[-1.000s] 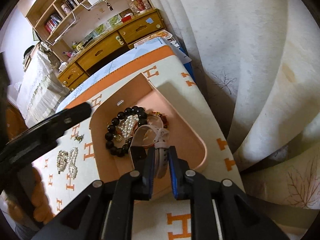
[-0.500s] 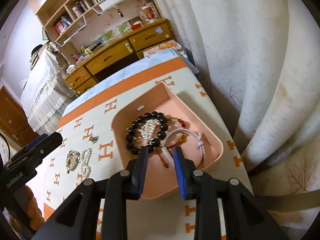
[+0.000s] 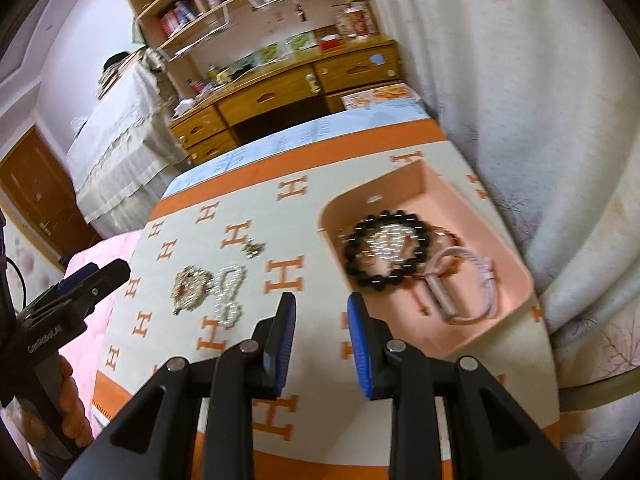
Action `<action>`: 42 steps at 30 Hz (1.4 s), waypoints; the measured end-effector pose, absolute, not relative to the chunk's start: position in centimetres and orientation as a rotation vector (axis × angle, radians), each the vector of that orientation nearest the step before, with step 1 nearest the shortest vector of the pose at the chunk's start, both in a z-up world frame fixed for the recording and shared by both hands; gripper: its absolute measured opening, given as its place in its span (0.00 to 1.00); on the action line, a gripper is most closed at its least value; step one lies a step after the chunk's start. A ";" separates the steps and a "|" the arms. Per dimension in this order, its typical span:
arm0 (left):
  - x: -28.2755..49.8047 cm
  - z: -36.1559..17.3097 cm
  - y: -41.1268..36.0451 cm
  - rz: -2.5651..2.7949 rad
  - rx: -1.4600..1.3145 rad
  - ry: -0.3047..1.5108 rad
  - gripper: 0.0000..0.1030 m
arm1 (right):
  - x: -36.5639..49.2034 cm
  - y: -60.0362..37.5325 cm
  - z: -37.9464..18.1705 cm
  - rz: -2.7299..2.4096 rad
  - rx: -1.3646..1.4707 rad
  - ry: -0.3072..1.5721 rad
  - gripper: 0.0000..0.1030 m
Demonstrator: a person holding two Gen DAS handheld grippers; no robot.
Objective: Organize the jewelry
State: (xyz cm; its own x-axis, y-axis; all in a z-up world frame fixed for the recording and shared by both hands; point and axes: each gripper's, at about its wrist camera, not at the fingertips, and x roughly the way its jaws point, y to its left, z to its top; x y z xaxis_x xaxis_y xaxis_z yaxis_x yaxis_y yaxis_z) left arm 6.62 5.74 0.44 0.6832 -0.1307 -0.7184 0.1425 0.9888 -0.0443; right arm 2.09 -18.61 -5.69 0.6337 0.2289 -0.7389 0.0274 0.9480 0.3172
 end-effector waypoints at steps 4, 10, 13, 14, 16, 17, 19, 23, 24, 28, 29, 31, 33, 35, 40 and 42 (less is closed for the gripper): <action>6.7 0.4 8.3 -0.118 0.019 0.801 0.85 | 3.3 -16.1 -5.5 0.166 0.272 0.915 0.26; 7.1 0.5 13.5 -0.015 0.015 0.787 0.85 | 5.8 -12.6 -5.3 0.261 0.264 0.983 0.26; 7.7 0.2 16.2 0.043 -0.010 0.796 0.85 | 7.6 -10.7 -5.2 0.306 0.249 1.017 0.26; 7.9 0.0 16.9 0.055 -0.024 0.804 0.86 | 8.1 -10.1 -5.2 0.319 0.241 1.026 0.26; 8.5 -0.6 18.5 0.070 -0.057 0.831 0.86 | 9.5 -8.5 -5.4 0.344 0.217 1.051 0.26; 8.8 -1.0 19.1 0.070 -0.073 0.844 0.86 | 10.1 -7.9 -5.6 0.359 0.207 1.069 0.26; 9.1 -1.6 19.8 0.066 -0.086 0.862 0.86 | 11.7 -6.4 -6.1 0.384 0.179 1.103 0.26; 9.7 -2.7 20.3 0.073 -0.078 0.878 0.86 | 14.7 -3.5 -7.4 0.429 0.103 1.171 0.26; 9.9 -3.0 20.3 0.071 -0.079 0.884 0.86 | 15.6 -2.6 -8.0 0.447 0.078 1.197 0.26; 10.7 -4.1 20.6 0.059 -0.101 0.917 0.86 | 17.8 0.1 -9.8 0.509 -0.043 1.263 0.26; 10.9 -4.4 20.7 0.058 -0.107 0.925 0.86 | 18.1 0.7 -10.3 0.514 -0.074 1.272 0.26; 11.2 -4.9 21.0 0.056 -0.119 0.937 0.86 | 18.6 1.5 -11.0 0.517 -0.115 1.284 0.26; 11.5 -5.5 21.3 0.056 -0.131 0.953 0.86 | 18.8 1.9 -11.3 0.528 -0.137 1.288 0.26; 11.8 -6.1 21.5 0.057 -0.140 0.968 0.86 | 18.9 2.3 -11.6 0.536 -0.172 1.281 0.26; 12.3 -7.1 21.7 0.052 -0.153 0.992 0.86 | 19.2 2.3 -11.7 0.534 -0.202 1.258 0.26; 12.4 -7.3 21.4 0.047 -0.149 0.995 0.86 | 19.4 2.4 -12.0 0.535 -0.211 1.264 0.26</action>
State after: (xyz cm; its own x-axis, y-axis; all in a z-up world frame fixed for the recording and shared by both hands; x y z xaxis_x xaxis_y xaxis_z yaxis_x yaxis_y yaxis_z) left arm 12.44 21.43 -7.27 0.5442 -0.0290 -0.8384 -0.1071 0.9888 -0.1037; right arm 19.40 2.41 -11.95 0.1996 0.2658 -0.9431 -0.4919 0.8596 0.1382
